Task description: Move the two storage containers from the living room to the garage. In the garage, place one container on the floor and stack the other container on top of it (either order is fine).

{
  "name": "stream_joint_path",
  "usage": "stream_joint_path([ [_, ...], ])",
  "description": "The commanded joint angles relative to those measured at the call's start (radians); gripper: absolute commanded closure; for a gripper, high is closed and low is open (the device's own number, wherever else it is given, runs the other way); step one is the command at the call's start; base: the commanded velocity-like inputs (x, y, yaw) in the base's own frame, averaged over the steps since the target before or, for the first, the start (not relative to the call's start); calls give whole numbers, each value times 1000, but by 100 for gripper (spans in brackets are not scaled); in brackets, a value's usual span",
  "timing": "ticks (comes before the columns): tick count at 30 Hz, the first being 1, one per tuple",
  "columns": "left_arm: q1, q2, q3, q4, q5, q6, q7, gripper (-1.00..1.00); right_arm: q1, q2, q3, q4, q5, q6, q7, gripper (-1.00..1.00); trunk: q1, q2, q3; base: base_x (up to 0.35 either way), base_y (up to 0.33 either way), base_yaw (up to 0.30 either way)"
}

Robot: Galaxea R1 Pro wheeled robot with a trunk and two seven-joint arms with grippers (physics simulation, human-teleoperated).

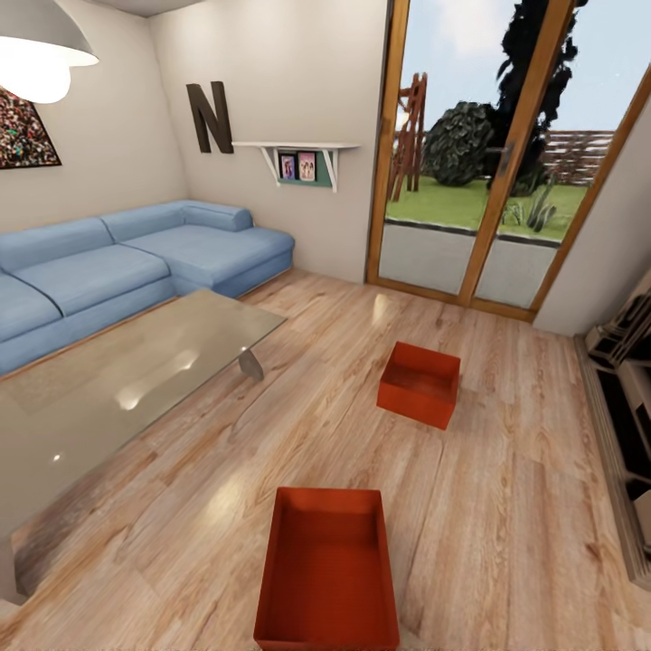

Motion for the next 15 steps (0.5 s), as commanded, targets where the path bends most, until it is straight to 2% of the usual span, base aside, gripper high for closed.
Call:
stream_joint_path([
  [1, 0, 0, -1, 0, 5, -3, 1, -100, -1, 0, 3, 3, 7, -5, -3, -100, 0, 0, -2, 0, 0, 0],
  [15, 0, 0, -1, 0, 5, -3, 1, -100, -1, 0, 3, 3, 7, -5, -3, -100, 0, 0, -25, 0, 0, 0],
])
